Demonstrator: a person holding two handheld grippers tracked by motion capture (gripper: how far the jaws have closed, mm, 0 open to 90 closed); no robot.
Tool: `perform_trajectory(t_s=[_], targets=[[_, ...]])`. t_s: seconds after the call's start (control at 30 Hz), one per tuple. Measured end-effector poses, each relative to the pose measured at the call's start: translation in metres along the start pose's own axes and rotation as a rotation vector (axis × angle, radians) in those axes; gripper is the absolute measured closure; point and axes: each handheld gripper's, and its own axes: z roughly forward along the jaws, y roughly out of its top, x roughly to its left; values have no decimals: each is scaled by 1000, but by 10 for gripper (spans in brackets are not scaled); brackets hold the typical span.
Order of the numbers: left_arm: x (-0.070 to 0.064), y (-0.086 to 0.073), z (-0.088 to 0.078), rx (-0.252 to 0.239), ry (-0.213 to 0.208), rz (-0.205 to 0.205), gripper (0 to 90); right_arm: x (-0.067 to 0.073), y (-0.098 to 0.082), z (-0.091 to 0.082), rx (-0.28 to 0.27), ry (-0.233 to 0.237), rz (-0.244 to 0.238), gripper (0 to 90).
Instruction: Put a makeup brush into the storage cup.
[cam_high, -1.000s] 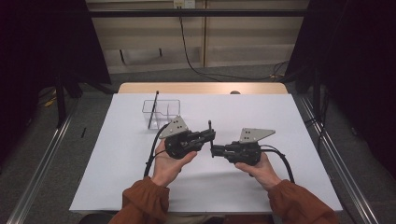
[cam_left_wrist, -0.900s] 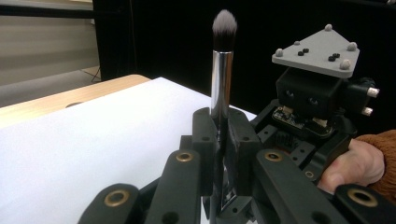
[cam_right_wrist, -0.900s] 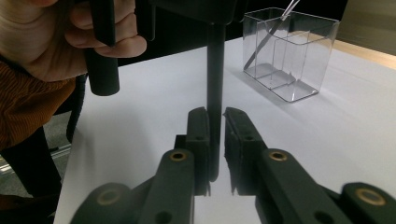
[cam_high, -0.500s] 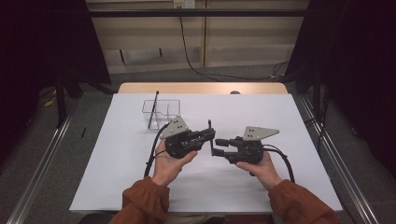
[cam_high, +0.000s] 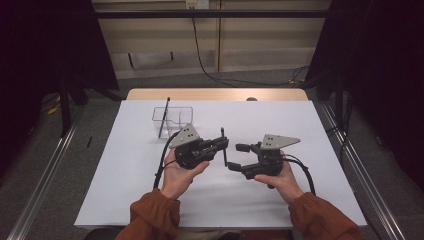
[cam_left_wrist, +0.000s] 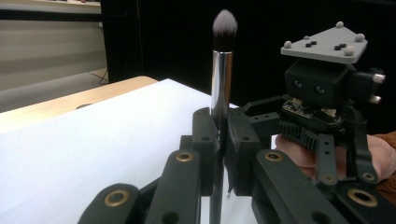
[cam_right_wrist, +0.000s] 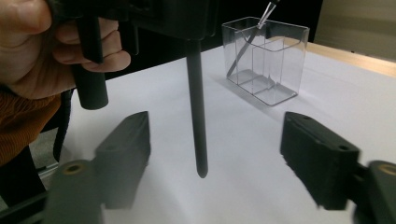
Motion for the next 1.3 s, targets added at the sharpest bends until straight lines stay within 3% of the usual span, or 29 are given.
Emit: perform_trajectory(t_s=[0.1,0.33,0.57,0.83,1.0,1.3], targets=[[1,0,-1,2,7,0,839,0,1,-1,-5,-26,8,109],[2,0,-2,7,8,0,839,-3,3,-6,-18,-34,9,20],[7,0,-11,3,23,-8,838,-8,3,-16,-27,-67,34,4],[14,-2,-22,10,51,-14,839,-8,3,-30,-52,-135,2,7],[17,-4,-30,11,70,-24,838,-6,-3,-37,-41,-172,-18,3],[25,-2,-43,8,94,-23,838,-8,-8,-54,-28,-215,0,9]])
